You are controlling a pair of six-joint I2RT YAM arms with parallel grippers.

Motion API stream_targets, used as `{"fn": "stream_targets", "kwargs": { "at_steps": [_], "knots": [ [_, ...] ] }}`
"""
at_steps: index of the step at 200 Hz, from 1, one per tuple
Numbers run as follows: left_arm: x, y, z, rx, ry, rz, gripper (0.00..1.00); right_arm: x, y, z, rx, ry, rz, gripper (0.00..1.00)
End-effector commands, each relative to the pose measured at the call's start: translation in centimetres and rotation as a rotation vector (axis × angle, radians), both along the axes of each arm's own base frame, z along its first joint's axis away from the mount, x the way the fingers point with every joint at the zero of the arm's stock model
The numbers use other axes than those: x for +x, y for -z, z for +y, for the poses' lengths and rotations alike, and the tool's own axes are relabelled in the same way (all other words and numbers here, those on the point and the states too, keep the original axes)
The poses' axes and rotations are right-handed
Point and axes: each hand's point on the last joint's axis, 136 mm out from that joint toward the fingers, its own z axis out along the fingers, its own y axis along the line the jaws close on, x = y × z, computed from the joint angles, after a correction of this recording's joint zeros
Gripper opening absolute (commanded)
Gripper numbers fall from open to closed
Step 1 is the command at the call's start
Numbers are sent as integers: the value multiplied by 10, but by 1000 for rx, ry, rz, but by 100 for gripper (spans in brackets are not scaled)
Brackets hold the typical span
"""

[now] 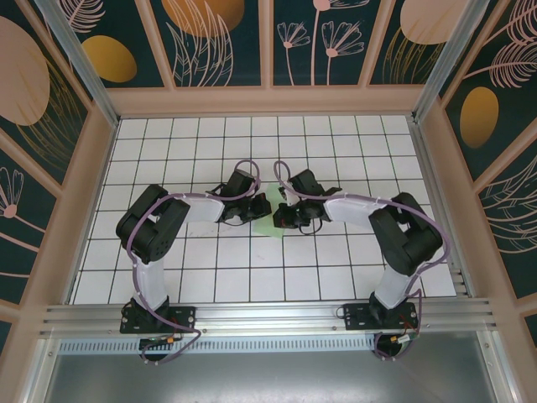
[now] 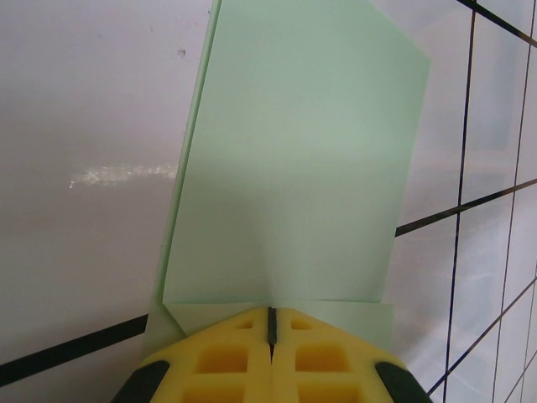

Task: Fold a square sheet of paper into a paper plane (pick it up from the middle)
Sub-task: Fold the triangle a second time at the center of the table.

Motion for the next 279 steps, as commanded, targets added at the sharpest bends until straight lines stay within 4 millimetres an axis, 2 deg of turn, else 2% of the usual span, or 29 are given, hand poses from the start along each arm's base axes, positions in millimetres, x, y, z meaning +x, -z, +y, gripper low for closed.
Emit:
{"fn": "stream_targets", "kwargs": {
  "at_steps": [1,23,44,100,127,143,180,192,220,241,279],
  "knots": [
    [-32,62,34,176,-38,157,0,9,10,3,-23,27,14,4],
    [-32,62,34,178,-40,157,0,6,18,4,-36,13,30,4],
    [-34,65,37,190,-49,166,0,-4,27,-2,-69,-8,53,3],
    [-33,71,41,210,-73,173,0,-56,39,-30,-129,-76,128,3],
    [-33,70,40,204,-73,172,0,-69,40,-39,-141,-75,146,3],
    [-32,69,39,198,-69,169,0,-62,33,-37,-135,-66,115,3],
    [-31,66,36,182,-60,165,0,-22,-12,-16,-37,-12,-40,3],
    [-32,65,35,179,-56,163,0,-12,-17,-12,-17,6,-66,3],
    [-31,63,34,172,-55,163,0,-5,-2,-7,-25,13,-33,3],
    [-32,61,32,166,-50,159,0,-3,9,-10,-45,24,-12,3],
    [-26,52,26,145,-33,134,1,-18,30,-23,-93,25,44,3]
  ]
}}
